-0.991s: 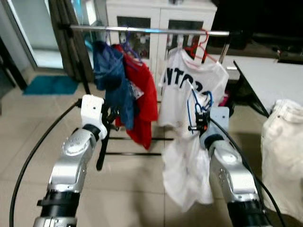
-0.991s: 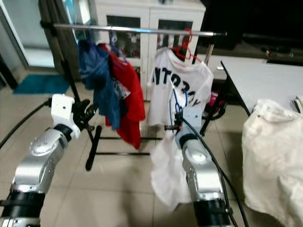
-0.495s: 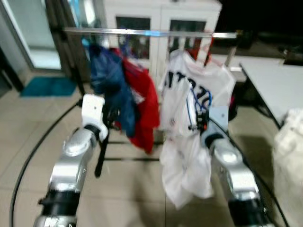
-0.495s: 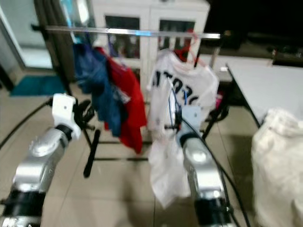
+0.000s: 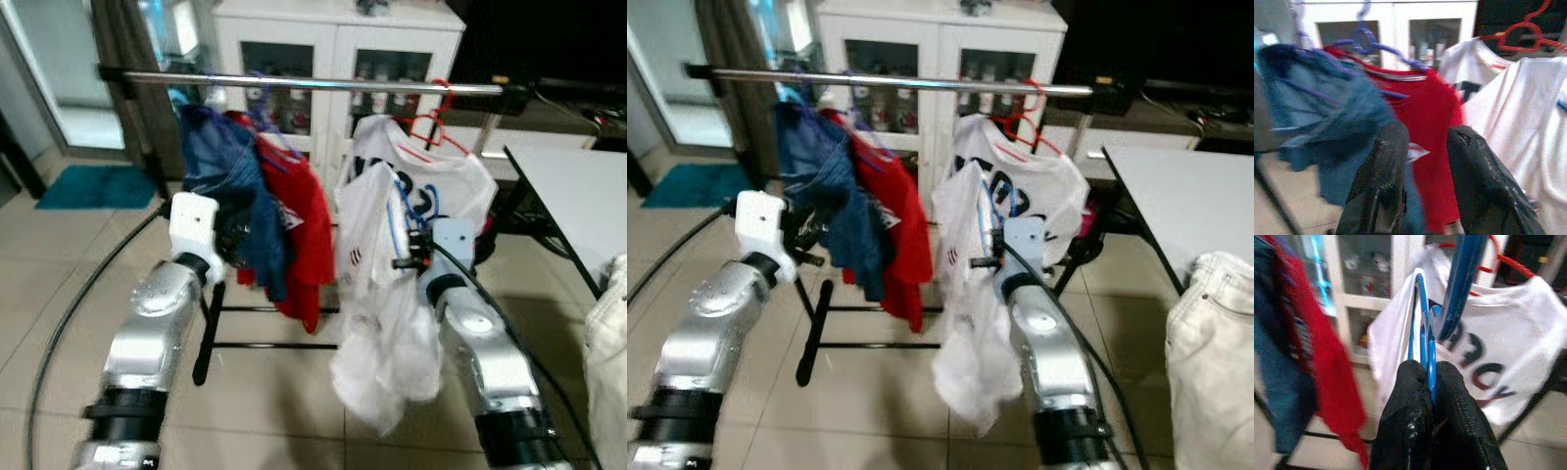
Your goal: Hang hanger
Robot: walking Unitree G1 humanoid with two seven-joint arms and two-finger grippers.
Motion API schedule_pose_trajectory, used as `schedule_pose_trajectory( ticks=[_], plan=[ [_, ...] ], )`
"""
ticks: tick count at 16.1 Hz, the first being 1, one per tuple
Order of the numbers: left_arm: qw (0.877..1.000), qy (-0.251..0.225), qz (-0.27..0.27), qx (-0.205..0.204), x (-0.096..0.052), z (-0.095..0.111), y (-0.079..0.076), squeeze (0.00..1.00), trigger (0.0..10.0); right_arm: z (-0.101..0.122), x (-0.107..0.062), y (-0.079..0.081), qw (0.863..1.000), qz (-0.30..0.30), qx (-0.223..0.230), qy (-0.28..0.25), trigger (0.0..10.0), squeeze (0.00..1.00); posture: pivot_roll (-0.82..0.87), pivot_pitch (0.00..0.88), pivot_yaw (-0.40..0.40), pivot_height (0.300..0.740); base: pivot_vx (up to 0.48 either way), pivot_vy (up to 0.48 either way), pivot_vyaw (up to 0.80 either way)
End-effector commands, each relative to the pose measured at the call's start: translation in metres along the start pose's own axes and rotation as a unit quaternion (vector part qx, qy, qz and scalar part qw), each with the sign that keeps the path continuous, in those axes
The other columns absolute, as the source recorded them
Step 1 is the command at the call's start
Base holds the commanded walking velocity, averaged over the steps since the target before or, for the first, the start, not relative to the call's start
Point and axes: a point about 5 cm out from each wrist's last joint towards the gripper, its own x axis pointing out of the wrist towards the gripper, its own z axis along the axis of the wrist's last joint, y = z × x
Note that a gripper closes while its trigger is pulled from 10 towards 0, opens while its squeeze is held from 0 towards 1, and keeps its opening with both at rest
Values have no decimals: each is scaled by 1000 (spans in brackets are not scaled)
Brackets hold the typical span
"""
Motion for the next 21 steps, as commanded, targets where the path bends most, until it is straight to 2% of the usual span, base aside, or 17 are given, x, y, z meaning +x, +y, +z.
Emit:
schedule_pose_trajectory(
  ticks=[1,9,11,13,15,16,18,20,21],
  plan=[
    [1000,-3,-2,9,0,3,1,0,10000,12,2,0,1000,1,2,-25,10000,0,-151,0,-33,740,356,0,0],
    [1000,-7,-3,12,2,6,-1,0,10000,14,5,4,999,14,-18,-27,10000,0,-151,0,-33,740,355,0,68],
    [1000,-7,-6,14,3,7,-2,0,10000,14,5,1,999,3,-19,-29,10000,0,-154,0,-30,740,356,0,800],
    [1000,-6,-10,19,4,7,-1,0,10000,16,4,-5,999,-16,-10,-32,10000,0,-161,0,-26,740,354,0,0],
    [998,3,-30,53,3,6,-3,0,10000,21,4,-8,999,-15,-17,-44,10000,0,-169,0,-22,740,354,0,0],
    [998,2,-39,54,4,6,-4,0,10000,25,4,-9,998,-16,-30,-57,10000,0,-168,0,-25,740,345,0,0],
    [996,-14,-75,40,3,13,-7,0,10000,34,4,-13,996,-22,-18,-81,10000,0,-165,0,-31,740,0,0,0],
    [994,-23,-98,47,2,16,-7,0,10000,41,4,-15,995,-22,-18,-93,10000,0,-164,0,-34,740,0,0,0],
    [989,-32,-132,52,1,22,-7,0,10000,48,6,-18,994,-18,-22,-103,10000,0,-158,0,-41,740,0,0,0]
  ],
)
